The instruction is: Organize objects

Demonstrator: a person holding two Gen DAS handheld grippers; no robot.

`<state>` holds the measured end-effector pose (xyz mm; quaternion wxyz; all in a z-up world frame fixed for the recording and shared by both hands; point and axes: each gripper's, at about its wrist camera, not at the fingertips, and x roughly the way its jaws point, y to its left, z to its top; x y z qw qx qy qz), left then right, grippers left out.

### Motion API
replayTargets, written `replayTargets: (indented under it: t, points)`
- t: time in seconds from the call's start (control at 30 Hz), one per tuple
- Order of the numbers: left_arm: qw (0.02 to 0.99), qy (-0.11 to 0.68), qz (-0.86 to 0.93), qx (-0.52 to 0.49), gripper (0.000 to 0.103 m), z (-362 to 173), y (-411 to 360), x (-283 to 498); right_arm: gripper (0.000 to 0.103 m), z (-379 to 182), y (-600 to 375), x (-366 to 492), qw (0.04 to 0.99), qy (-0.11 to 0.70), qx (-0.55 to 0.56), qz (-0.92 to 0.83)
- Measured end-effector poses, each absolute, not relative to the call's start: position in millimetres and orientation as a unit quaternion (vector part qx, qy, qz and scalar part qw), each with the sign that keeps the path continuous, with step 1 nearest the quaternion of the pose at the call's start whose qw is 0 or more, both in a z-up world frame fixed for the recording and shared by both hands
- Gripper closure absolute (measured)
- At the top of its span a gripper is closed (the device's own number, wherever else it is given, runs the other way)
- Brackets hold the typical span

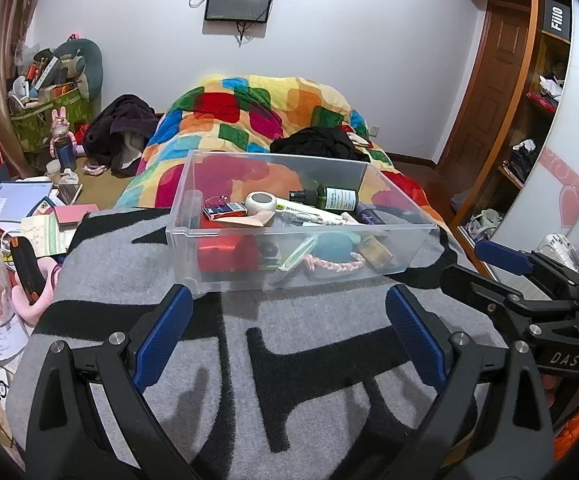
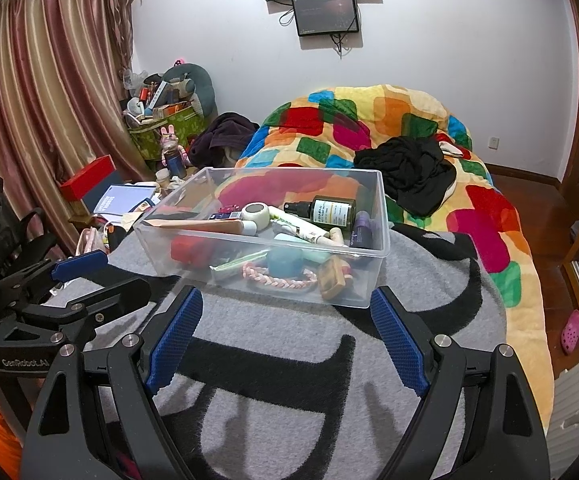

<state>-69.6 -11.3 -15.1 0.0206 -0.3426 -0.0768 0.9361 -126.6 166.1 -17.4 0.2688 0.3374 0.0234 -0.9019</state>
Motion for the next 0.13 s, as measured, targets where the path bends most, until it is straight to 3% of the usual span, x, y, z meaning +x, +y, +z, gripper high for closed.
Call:
replayTargets:
  t: [0.13]
  points:
    - [0.021,-0.077,0.937,-0.341,0.005,-13.0,-11.4,-68.6,0.019,-17.9,165.9,-126.7,0.269,0.023,0.338,-0.902]
